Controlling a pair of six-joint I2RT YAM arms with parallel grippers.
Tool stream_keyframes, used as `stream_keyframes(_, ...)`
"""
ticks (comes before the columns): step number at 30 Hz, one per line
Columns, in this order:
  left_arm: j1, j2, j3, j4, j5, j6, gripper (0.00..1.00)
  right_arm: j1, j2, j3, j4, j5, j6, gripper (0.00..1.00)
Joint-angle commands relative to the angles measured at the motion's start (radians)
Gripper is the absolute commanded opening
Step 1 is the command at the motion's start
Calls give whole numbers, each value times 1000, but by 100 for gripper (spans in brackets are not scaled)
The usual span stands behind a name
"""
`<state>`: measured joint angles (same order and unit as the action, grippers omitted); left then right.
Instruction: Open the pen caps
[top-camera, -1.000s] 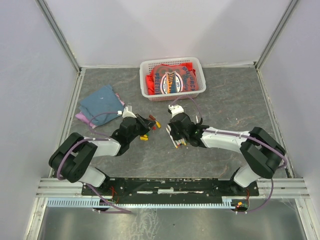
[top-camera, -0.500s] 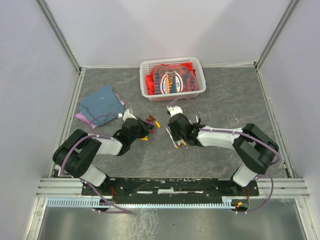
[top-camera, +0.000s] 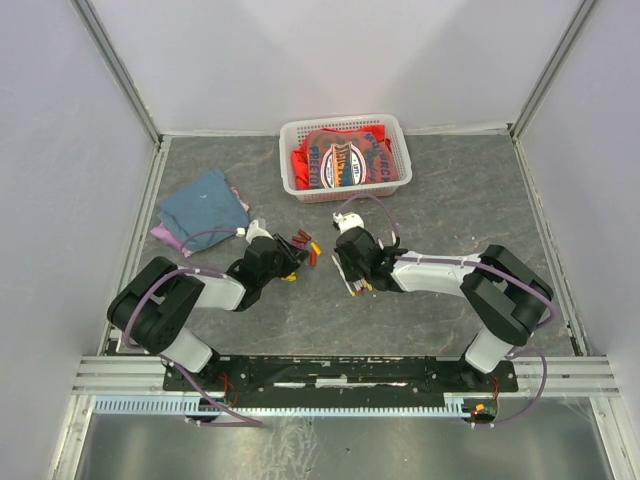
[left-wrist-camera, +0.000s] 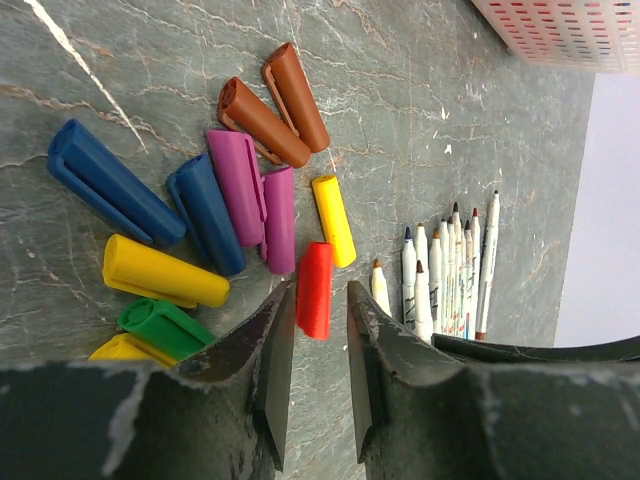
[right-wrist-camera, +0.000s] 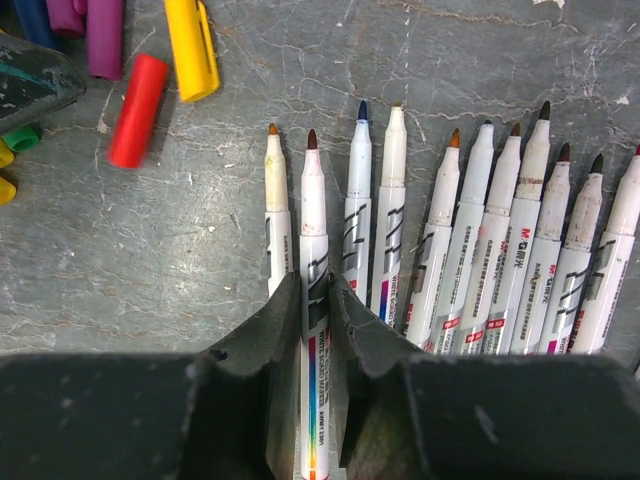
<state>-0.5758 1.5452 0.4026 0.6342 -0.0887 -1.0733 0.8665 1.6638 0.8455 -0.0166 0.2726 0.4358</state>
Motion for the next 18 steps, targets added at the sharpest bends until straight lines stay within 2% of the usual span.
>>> stream_keyframes(1, -4, -10, 7, 26, -27, -3, 34, 0, -2, 42, 18, 21, -9, 23)
stream_keyframes(14, -5, -75, 2, 2, -38, 9, 35, 1, -31, 38, 13, 23, -6, 28)
stream_keyframes(18, -6, -134, 8, -19, -46, 52, 41, 14, -73, 46, -15, 44, -22, 30)
